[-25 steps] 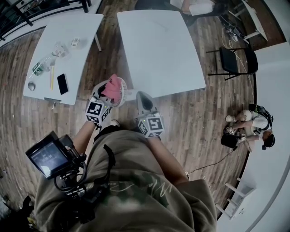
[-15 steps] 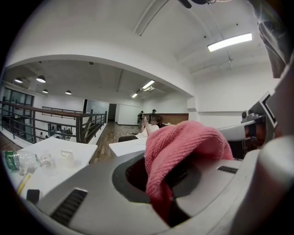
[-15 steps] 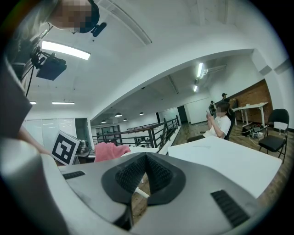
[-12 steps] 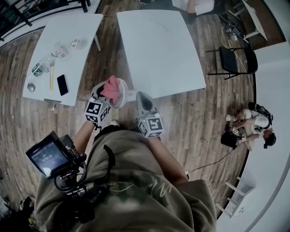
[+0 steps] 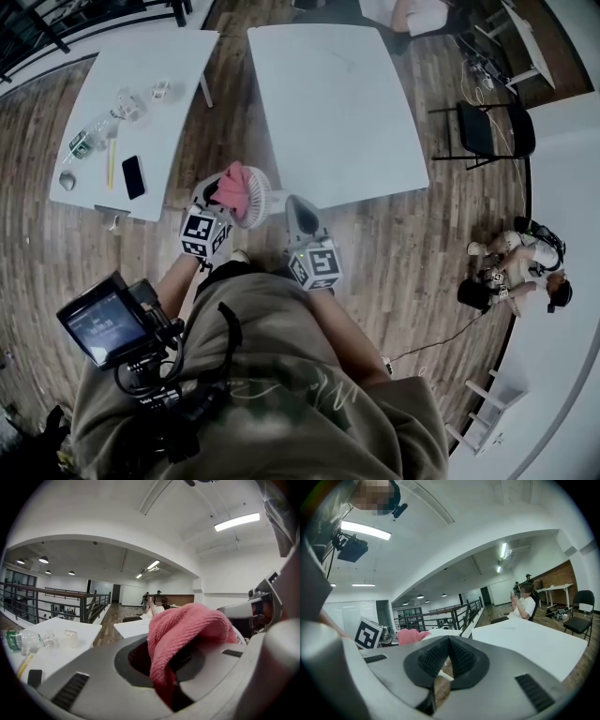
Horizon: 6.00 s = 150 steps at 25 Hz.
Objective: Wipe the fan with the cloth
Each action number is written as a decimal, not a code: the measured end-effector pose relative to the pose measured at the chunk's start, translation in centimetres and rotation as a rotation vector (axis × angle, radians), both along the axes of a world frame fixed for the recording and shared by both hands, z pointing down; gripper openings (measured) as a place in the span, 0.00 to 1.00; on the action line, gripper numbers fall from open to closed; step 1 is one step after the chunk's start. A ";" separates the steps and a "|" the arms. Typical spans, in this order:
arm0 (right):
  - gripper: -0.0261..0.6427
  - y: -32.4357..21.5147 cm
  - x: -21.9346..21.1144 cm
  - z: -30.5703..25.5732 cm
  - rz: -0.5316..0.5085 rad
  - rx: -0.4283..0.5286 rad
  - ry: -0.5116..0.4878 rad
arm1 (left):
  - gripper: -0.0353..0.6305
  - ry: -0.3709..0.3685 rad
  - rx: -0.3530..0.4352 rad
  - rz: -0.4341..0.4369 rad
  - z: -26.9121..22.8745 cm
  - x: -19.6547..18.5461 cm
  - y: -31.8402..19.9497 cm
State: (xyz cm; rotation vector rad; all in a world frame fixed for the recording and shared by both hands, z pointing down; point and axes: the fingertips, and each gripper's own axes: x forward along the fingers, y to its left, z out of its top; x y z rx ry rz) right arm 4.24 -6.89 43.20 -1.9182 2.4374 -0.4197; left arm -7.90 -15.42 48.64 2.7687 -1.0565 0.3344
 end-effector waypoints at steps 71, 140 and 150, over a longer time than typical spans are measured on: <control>0.06 1.8 -1.2 -0.9 -0.027 0.052 0.044 | 0.15 0.042 0.061 0.075 -4.8 3.9 3.3; 0.06 0.5 -0.4 1.0 0.016 -0.013 0.040 | 0.15 -0.004 -0.044 -0.028 2.7 -1.6 -0.8; 0.06 0.8 -0.6 1.4 0.017 -0.029 0.035 | 0.15 -0.067 -0.067 -0.041 4.8 -2.7 -0.2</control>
